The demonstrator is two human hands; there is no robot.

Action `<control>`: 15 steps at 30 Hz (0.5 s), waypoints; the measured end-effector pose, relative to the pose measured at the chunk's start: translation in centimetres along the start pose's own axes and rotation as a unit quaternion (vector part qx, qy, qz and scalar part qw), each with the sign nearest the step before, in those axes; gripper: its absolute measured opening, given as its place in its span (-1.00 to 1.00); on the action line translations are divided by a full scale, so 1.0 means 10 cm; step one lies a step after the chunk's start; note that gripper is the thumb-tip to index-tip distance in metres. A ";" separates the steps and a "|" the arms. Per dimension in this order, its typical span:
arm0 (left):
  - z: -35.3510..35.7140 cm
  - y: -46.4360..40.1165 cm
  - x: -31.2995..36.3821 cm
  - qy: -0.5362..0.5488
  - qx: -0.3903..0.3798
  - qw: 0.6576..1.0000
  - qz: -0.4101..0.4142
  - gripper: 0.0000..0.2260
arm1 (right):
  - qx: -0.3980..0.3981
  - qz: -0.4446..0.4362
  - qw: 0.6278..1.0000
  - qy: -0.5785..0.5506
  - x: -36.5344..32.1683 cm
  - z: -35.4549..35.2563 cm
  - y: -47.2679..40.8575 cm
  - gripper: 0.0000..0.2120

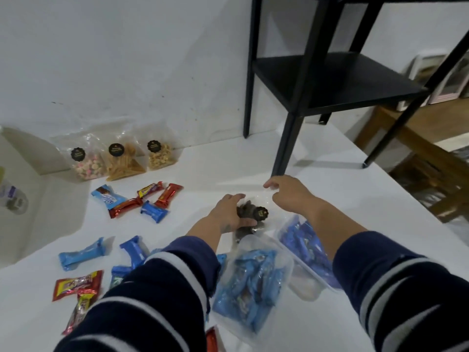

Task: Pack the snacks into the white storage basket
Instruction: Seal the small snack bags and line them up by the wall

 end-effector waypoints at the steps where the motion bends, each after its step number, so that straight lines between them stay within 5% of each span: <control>1: 0.05 0.00 0.01 0.000 -0.007 1.000 0.000 -0.13 | 0.006 0.006 1.000 0.012 0.07 -0.03 0.03 -0.55; 6: 0.17 -0.03 0.03 0.001 -0.017 1.000 0.004 -0.11 | 0.053 0.071 0.995 0.040 0.38 -0.12 0.18 -0.45; 10: 0.13 0.00 0.00 0.017 0.006 1.000 0.005 -0.18 | 0.044 0.149 0.987 -0.048 0.59 -0.06 0.21 -0.86; 15: 0.00 0.11 -0.19 0.085 0.077 0.993 -0.021 -0.19 | 0.062 0.098 0.987 -0.108 0.30 -0.09 0.12 -0.84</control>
Point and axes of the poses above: each hand's wrist, its own y-axis away from the middle knuckle, its own z-axis out of the palm, x = y × z, the point moved 9 cm from there along -y, towards the middle knuckle, and after that the axes turned 4 degrees about y, right-handed, at the moved point
